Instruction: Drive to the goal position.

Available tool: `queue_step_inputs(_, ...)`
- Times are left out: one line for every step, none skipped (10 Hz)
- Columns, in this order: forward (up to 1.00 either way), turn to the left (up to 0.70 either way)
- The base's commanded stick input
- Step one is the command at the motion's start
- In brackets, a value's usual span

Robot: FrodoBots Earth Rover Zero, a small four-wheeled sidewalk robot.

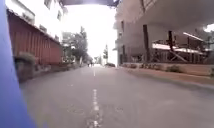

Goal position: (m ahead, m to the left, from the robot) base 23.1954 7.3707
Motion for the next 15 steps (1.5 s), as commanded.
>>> queue_step_inputs(1.00, 0.00)
queue_step_inputs(1.00, 0.00)
queue_step_inputs(1.00, 0.00)
queue_step_inputs(1.00, 0.00)
queue_step_inputs(1.00, 0.00)
queue_step_inputs(1.00, 0.00)
queue_step_inputs(1.00, 0.00)
queue_step_inputs(1.00, 0.00)
queue_step_inputs(1.00, 0.00)
queue_step_inputs(1.00, 0.00)
queue_step_inputs(1.00, 0.00)
queue_step_inputs(1.00, 0.00)
queue_step_inputs(1.00, 0.00)
queue_step_inputs(1.00, 0.00)
queue_step_inputs(1.00, 0.00)
